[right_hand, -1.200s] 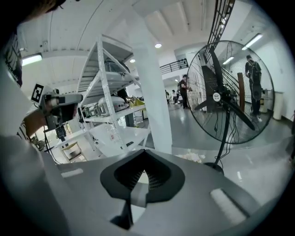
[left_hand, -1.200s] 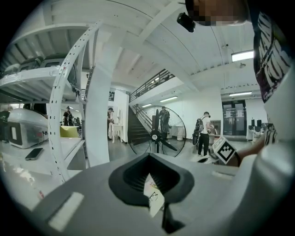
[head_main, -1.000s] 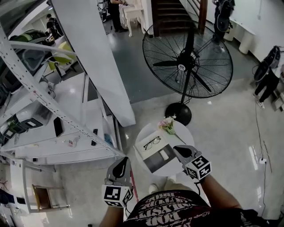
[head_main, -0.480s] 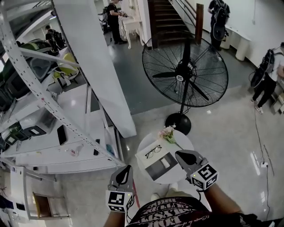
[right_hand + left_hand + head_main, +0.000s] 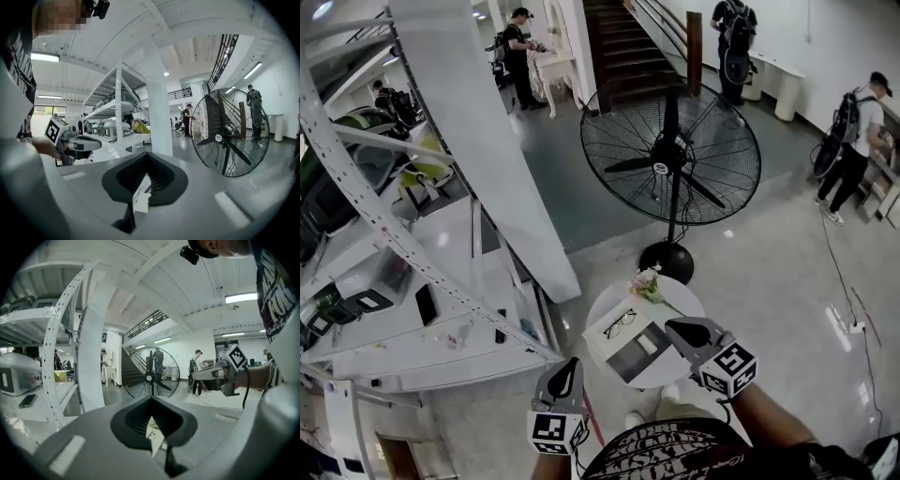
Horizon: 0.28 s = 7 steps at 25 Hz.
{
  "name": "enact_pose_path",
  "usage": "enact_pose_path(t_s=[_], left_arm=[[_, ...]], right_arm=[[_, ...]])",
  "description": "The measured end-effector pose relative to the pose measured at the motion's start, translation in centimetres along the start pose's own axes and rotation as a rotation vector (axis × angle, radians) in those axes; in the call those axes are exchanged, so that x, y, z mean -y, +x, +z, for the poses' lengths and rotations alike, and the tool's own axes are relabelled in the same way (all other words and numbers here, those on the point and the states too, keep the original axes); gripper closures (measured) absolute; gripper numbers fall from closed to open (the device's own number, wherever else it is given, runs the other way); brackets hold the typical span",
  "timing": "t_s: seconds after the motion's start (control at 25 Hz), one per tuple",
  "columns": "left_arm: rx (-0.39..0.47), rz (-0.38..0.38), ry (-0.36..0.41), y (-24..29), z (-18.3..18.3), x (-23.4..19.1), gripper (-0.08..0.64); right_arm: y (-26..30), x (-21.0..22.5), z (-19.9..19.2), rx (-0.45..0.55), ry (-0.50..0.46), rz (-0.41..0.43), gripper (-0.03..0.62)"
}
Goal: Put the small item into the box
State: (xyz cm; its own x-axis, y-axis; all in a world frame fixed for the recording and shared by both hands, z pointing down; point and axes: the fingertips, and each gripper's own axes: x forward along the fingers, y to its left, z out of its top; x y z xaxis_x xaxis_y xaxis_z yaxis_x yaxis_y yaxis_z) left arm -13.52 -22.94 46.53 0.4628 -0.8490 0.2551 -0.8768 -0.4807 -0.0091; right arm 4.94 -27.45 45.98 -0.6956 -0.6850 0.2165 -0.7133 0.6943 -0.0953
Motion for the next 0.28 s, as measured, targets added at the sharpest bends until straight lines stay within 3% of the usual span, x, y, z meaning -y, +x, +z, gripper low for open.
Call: enact_pose_path(t_s=[0.28], left_arm=[[0.003, -0.047, 0.001, -0.7, -0.6, 0.5, 0.558]], right_arm=[[-0.7, -1.6, -0.6, -0.011, -0.002, -0.034, 0.563]])
